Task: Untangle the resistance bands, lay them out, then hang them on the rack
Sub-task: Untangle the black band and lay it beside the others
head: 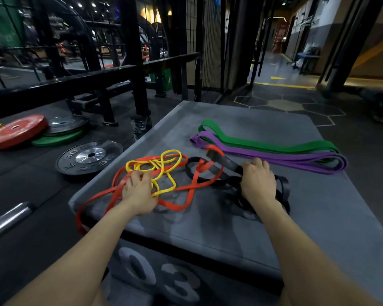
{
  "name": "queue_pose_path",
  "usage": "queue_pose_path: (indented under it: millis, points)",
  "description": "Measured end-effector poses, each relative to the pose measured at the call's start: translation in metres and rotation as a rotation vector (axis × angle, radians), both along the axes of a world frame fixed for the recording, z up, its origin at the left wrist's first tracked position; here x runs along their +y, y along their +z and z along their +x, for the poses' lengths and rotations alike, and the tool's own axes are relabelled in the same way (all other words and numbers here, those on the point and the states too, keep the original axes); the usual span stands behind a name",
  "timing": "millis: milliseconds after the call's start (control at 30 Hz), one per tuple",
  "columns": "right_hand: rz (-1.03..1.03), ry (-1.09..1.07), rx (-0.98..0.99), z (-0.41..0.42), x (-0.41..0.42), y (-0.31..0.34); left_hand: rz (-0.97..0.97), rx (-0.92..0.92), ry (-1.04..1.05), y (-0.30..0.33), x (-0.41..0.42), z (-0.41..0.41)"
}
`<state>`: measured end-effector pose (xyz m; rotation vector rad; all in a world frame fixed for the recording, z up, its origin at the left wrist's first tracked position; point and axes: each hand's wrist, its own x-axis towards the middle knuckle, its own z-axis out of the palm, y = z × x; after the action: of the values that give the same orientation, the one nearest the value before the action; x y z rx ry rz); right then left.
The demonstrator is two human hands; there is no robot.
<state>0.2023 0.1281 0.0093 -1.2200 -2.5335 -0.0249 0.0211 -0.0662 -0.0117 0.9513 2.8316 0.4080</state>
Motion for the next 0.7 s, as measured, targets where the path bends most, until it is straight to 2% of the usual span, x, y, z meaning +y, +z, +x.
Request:
queue_pose_path:
  millis: [167,233,333,433,500,533,600,700]
  points:
    - [-0.089,0.036,0.08,-0.001,-0.001,0.001,0.672,0.104,-0.043,0.024,0.021,0.027]
    - [-0.142,0.045,0.14,-0.002,0.0,0.001,0.677,0.058,-0.18,0.019,0.04,0.037]
    - [-0.173,0.055,0.233,-0.004,0.005,-0.003,0.538,-0.042,-0.244,0.004,0.076,0.047]
    - [-0.204,0.064,0.257,-0.005,0.009,-0.007,0.405,0.035,-0.26,-0.013,0.1,0.048]
    - [-0.211,0.054,0.26,-0.005,0.01,-0.008,0.231,0.16,-0.305,-0.024,0.107,0.046]
    - [-0.219,0.046,0.256,-0.005,0.011,-0.008,0.203,0.209,-0.326,-0.027,0.107,0.045]
    - [-0.253,0.031,0.236,-0.006,0.012,-0.008,0.329,0.183,-0.37,-0.026,0.108,0.042]
    - [-0.259,0.015,0.215,-0.008,0.01,-0.005,0.663,-0.039,-0.346,-0.003,0.098,0.04]
